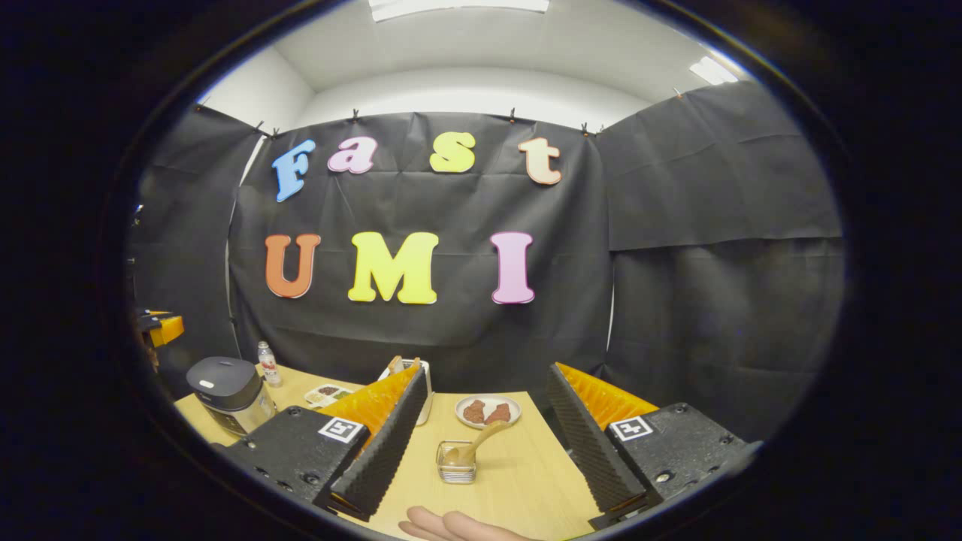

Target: Close the left gripper, press the button to open the rice cooker; take a wooden spoon from the chopstick holder with the right hand, scoop a spoonful of rice and pour it into the rice cooker, then put the wooden spoon back into the chopstick holder.

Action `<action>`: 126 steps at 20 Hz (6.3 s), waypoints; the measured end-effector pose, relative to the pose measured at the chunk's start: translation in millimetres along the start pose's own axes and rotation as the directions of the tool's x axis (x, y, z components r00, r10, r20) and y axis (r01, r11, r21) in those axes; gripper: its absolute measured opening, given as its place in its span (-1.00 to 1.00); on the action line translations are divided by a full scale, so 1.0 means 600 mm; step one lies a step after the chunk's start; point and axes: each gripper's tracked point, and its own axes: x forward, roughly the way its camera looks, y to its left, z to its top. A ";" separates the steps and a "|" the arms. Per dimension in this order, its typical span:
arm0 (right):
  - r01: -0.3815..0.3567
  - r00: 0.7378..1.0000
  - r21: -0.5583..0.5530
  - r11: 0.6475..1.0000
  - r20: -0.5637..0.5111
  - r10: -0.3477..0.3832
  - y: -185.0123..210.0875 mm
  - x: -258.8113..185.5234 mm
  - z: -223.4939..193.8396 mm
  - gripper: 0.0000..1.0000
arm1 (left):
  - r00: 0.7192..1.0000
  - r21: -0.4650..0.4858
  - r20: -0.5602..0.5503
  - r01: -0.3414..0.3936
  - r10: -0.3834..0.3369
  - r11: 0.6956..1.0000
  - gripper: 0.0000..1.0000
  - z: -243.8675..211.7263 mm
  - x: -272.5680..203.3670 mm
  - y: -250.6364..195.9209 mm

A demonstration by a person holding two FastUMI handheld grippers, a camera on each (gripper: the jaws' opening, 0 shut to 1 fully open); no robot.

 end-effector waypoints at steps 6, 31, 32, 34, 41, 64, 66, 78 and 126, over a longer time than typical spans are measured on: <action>-0.107 0.993 0.073 0.992 -0.039 0.110 0.050 -0.052 -0.023 1.00 | 0.977 -0.028 -0.195 -0.097 0.090 0.995 -0.96 -0.097 0.033 0.070; -0.124 0.991 -0.003 0.992 -0.058 0.123 0.065 -0.065 -0.062 0.99 | 0.816 0.012 -0.563 -0.149 0.130 0.989 -1.00 -0.312 0.091 0.114; -0.127 0.990 -0.007 0.992 -0.062 0.127 0.069 -0.064 -0.064 0.99 | 0.817 0.037 -0.557 -0.151 0.146 0.988 -1.00 -0.311 0.094 0.112; -0.150 0.986 -0.022 0.988 -0.072 0.148 0.084 -0.066 -0.070 0.99 | 0.818 0.052 -0.549 -0.170 0.171 0.984 -1.00 -0.312 0.097 0.114; -0.145 0.988 -0.073 0.987 -0.053 0.142 0.079 -0.078 -0.072 1.00 | 0.822 0.048 -0.549 -0.147 0.149 0.988 -1.00 -0.302 0.093 0.116; 0.018 0.998 0.040 0.999 -0.061 -0.016 -0.031 0.176 -0.239 1.00 | 0.997 -0.091 -0.052 0.054 -0.059 0.994 0.89 -0.096 -0.175 -0.056; 0.036 0.996 0.081 0.996 -0.087 -0.029 -0.039 0.199 -0.272 1.00 | 0.997 -0.090 -0.033 0.072 -0.075 0.993 0.89 -0.101 -0.208 -0.069; -0.042 0.968 0.206 0.978 -0.233 0.091 0.005 0.335 -0.421 0.70 | 0.999 0.011 0.052 0.009 -0.010 1.000 0.89 -0.115 -0.306 -0.055; -0.172 0.959 -0.082 0.982 -0.244 0.147 0.430 0.312 -0.437 -0.80 | 0.999 -0.096 0.030 0.042 -0.039 0.995 0.91 -0.211 -0.321 -0.003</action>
